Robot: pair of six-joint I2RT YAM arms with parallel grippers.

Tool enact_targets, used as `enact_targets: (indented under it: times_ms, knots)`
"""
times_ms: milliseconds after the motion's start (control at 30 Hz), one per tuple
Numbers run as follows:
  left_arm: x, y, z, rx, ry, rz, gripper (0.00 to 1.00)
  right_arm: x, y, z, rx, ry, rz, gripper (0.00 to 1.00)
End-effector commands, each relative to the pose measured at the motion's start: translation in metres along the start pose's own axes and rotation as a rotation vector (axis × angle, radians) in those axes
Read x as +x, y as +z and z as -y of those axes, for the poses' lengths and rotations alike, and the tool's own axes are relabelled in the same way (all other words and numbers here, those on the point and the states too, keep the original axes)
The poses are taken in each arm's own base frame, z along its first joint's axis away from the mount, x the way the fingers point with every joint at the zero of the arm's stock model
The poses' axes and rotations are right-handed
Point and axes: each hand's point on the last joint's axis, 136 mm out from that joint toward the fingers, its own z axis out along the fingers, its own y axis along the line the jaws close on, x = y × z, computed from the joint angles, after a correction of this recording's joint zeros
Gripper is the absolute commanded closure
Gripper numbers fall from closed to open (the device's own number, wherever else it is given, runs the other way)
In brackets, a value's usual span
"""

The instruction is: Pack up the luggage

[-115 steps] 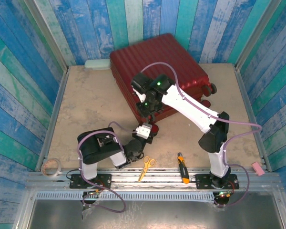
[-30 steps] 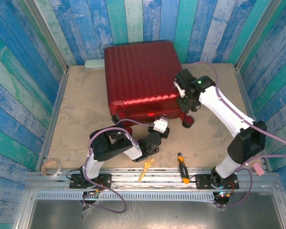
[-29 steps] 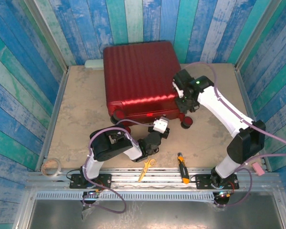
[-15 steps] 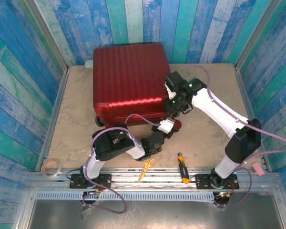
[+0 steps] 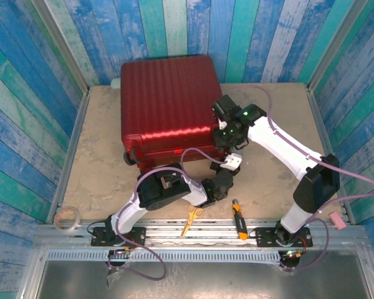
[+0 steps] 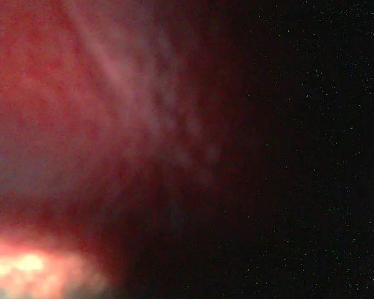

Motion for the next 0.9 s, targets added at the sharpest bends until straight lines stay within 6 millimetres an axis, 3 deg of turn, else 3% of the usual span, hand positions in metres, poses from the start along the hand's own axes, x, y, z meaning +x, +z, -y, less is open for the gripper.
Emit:
enact_targets:
  times_ms: [0,133,200,267,367,500,600,733,867]
  knots:
    - [0.065,-0.034,0.127,0.551,0.358,-0.083,1.00,0.014,-0.023,-0.181,-0.575,-0.239,0.021,0.99]
    - [0.058,-0.025,0.139,0.544,0.368,-0.082,1.00,0.015,-0.023,-0.187,-0.559,-0.255,0.033,0.99]
    - [0.051,-0.023,0.141,0.539,0.359,-0.073,0.97,0.012,-0.026,-0.182,-0.540,-0.258,0.058,0.91]
    - [0.044,-0.022,0.139,0.526,0.348,-0.066,0.69,0.009,-0.032,-0.173,-0.502,-0.263,0.093,0.79]
    - [0.030,-0.023,0.133,0.502,0.330,-0.051,0.09,0.002,-0.044,-0.152,-0.421,-0.264,0.157,0.48]
    - [0.005,-0.020,0.116,0.418,0.276,-0.064,0.07,-0.010,-0.061,-0.121,-0.335,-0.262,0.246,0.24]
    - [-0.020,-0.024,0.104,0.379,0.222,-0.095,0.07,-0.023,-0.078,-0.091,-0.277,-0.237,0.319,0.18]
    - [-0.045,-0.043,0.100,0.455,0.220,-0.124,0.07,-0.040,-0.105,-0.042,-0.233,-0.169,0.407,0.13]
    - [-0.081,-0.060,0.073,0.448,0.142,-0.100,0.07,-0.054,-0.126,0.025,-0.165,-0.076,0.479,0.12]
